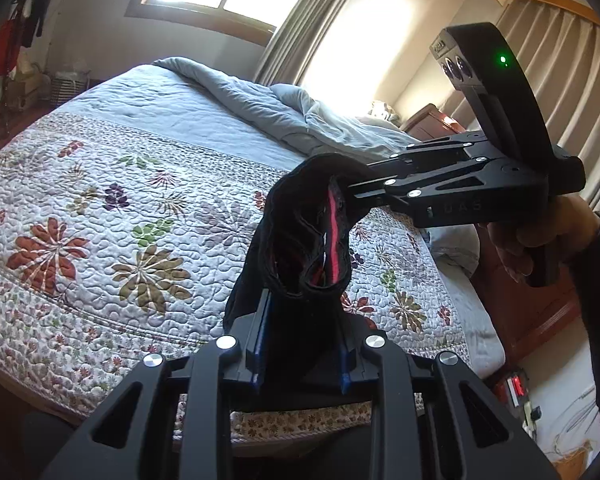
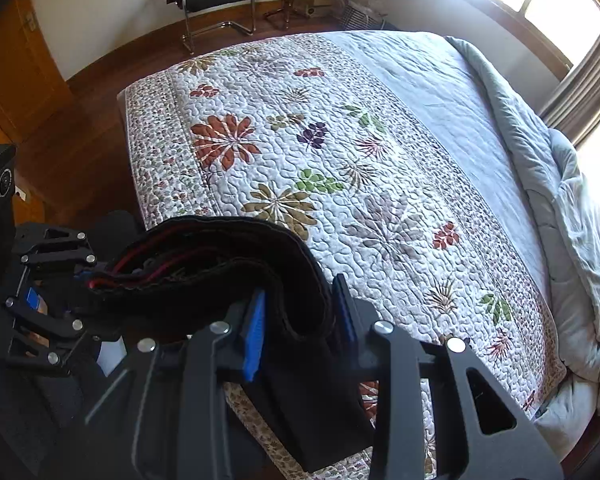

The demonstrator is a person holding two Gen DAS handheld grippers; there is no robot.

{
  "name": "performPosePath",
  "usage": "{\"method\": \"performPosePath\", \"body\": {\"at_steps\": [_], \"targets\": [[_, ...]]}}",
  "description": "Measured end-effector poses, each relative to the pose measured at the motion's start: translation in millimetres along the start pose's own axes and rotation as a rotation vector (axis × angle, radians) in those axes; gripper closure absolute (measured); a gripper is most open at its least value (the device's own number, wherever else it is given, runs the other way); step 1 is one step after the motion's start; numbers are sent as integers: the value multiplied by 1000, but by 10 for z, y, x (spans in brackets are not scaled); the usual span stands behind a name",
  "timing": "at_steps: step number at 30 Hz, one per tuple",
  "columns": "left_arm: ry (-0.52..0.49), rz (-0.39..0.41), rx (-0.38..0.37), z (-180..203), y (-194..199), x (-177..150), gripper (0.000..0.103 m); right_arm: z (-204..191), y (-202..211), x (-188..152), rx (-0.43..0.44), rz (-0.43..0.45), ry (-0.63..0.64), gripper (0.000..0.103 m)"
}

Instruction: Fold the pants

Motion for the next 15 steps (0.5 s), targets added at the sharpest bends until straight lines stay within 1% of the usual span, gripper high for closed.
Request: {"method": "performPosePath", "body": {"at_steps": [6, 15], "targets": [[-36, -15, -8, 151, -74, 24, 77, 107, 10, -146, -15, 0, -35, 72], [-79, -34, -26, 361, -198, 1, 77, 222, 66, -354, -29, 18, -68, 76]]}}
Point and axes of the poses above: each gripper's, at about its wrist camera, not at the fingertips, and y roughly against the way its jaws point, z to its right, x to its top, the point moved 3 cm from there along -y, roughly the way its jaws point, and after that the axes turned 15 degrees about -z, right-handed, at the moved point
